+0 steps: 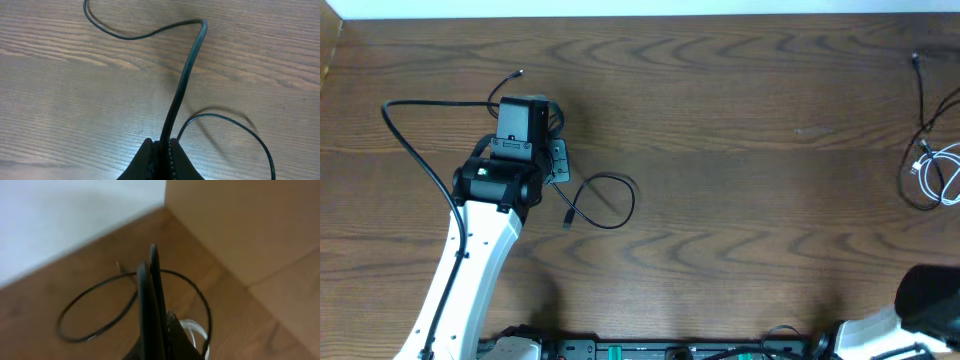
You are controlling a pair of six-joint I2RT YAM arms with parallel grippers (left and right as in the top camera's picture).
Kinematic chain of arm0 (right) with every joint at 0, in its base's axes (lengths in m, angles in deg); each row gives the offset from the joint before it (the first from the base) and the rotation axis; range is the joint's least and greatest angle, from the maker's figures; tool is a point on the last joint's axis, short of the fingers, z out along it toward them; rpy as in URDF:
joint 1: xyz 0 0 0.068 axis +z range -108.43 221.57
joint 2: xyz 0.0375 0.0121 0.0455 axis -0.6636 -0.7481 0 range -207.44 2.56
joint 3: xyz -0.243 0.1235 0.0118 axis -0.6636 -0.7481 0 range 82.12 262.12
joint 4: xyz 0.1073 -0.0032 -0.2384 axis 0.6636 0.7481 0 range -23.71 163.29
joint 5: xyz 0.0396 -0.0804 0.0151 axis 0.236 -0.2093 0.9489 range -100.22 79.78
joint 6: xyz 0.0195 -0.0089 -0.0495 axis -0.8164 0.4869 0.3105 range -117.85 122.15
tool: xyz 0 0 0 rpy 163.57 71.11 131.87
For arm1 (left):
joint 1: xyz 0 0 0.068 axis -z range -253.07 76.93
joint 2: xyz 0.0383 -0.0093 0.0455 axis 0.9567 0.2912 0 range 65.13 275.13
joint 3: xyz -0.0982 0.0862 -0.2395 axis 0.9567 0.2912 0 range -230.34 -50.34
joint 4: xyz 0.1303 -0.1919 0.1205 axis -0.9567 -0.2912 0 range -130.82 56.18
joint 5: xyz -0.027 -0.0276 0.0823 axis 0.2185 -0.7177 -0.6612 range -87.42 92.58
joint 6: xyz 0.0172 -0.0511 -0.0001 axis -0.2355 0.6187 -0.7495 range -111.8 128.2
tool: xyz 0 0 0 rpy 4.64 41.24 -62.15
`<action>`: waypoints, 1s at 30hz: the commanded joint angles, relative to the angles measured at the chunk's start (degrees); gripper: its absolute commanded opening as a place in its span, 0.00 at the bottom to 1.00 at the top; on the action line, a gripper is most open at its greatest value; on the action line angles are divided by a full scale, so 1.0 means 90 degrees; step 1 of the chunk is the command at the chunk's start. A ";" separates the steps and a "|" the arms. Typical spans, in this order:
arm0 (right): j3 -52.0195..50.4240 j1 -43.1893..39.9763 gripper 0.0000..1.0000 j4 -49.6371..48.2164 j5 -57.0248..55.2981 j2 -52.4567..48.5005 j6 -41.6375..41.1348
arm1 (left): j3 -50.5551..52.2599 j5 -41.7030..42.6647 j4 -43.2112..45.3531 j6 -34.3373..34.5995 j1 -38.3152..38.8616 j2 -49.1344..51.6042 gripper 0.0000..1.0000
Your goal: Untangle cables
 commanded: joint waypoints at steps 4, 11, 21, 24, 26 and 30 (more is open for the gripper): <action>0.0029 -0.0243 0.01 0.0590 -0.0032 -0.0515 -0.0442 | -0.0032 -0.0080 -0.0022 0.0015 -0.0027 0.0029 0.07; 0.0029 -0.0763 0.44 0.1032 0.0058 -0.0539 -0.0923 | -0.0032 -0.0083 -0.0024 0.0015 -0.0027 0.0029 0.08; 0.0027 -0.0850 0.49 0.0738 0.2186 -0.0542 -0.0882 | -0.0032 -0.0080 -0.0090 0.0015 -0.0027 0.0029 0.07; 0.0027 -0.0760 0.52 0.0500 0.3575 -0.0542 -0.0185 | -0.0032 -0.0080 -0.0090 0.0015 -0.0027 0.0029 0.07; 0.0027 -0.0534 0.51 0.0746 0.3616 -0.0542 0.0197 | -0.0032 0.0002 -0.0083 0.0017 -0.0027 0.0029 0.07; 0.0024 -0.0019 0.52 0.1241 0.3616 -0.0542 0.0447 | -0.0032 0.2438 0.0597 0.0109 0.0104 0.0032 0.07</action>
